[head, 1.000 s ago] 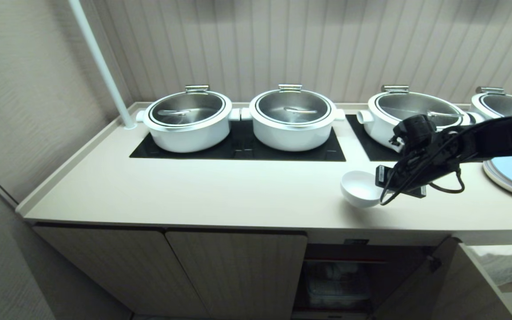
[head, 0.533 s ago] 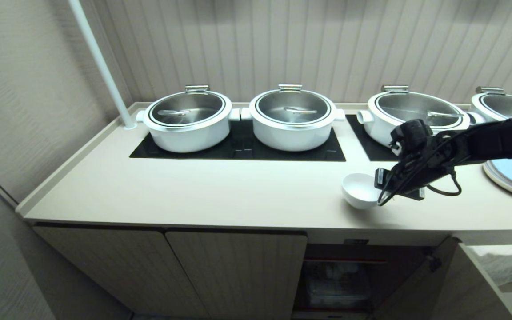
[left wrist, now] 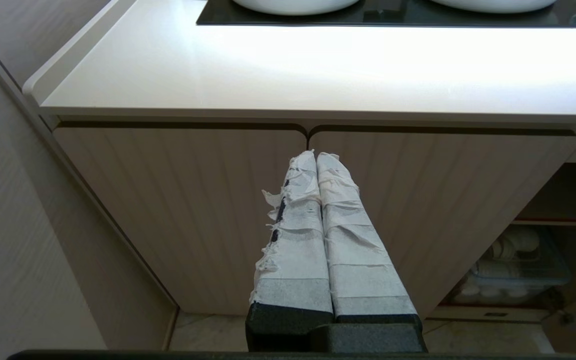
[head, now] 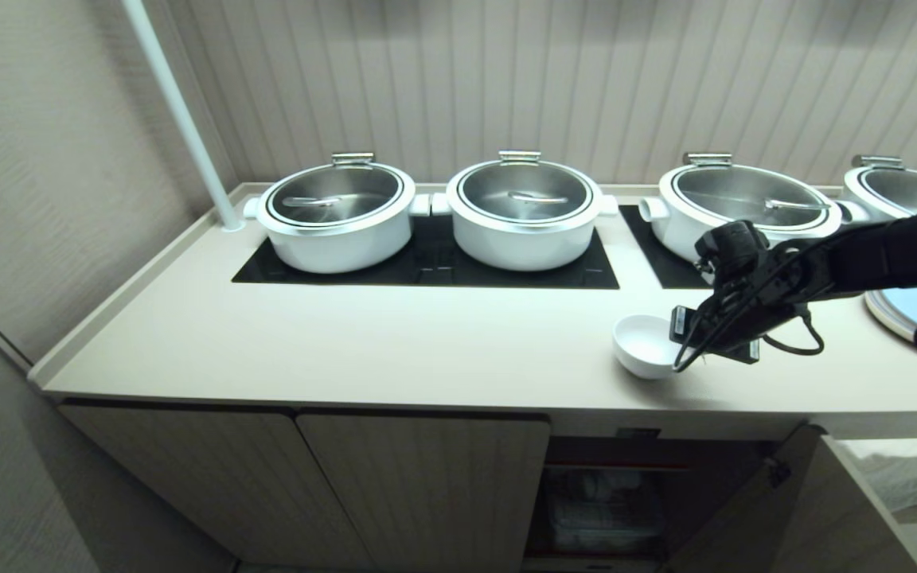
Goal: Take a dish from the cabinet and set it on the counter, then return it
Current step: Place it on the table
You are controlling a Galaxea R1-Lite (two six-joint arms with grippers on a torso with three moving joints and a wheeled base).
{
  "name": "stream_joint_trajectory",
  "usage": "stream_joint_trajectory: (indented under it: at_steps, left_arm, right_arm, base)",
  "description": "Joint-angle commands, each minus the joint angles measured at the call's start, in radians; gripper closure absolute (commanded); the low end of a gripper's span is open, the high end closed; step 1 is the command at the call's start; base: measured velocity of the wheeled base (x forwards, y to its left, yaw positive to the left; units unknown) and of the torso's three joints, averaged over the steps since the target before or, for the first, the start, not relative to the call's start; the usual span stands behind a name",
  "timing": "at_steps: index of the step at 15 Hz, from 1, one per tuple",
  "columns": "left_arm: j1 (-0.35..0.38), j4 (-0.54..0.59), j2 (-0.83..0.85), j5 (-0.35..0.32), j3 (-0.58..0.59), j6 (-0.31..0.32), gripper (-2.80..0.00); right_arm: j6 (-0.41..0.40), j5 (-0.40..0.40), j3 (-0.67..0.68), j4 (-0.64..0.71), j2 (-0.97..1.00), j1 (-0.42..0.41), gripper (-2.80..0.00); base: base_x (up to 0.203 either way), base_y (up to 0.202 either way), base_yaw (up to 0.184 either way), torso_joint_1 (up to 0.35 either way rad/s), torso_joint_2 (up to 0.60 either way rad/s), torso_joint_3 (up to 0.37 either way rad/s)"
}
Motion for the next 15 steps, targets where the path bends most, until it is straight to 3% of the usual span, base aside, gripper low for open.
stream_joint_trajectory:
  at_steps: [1, 12, 13, 15]
  left_arm:
    - [0.0, 0.0, 0.0, 0.0, -0.001, -0.001, 0.0]
    - [0.0, 0.0, 0.0, 0.0, 0.0, -0.001, 0.0]
    - [0.0, 0.0, 0.0, 0.0, 0.0, -0.001, 0.0]
    - [0.0, 0.0, 0.0, 0.0, -0.001, -0.001, 0.0]
  right_arm:
    - [0.002, -0.001, -0.002, 0.003, 0.001, 0.0, 0.0]
    - [0.003, -0.001, 0.0, 0.009, -0.003, 0.002, 0.0]
    - [0.002, -0.002, 0.0, 0.011, -0.003, 0.002, -2.8]
    - [0.003, -0.002, 0.002, 0.01, -0.005, 0.003, -2.8]
  base:
    - [0.0, 0.0, 0.0, 0.0, 0.0, 0.0]
    - [0.0, 0.0, 0.0, 0.0, 0.0, 0.0]
    - [0.0, 0.0, 0.0, 0.0, 0.0, 0.0]
    - [0.0, 0.0, 0.0, 0.0, 0.0, 0.0]
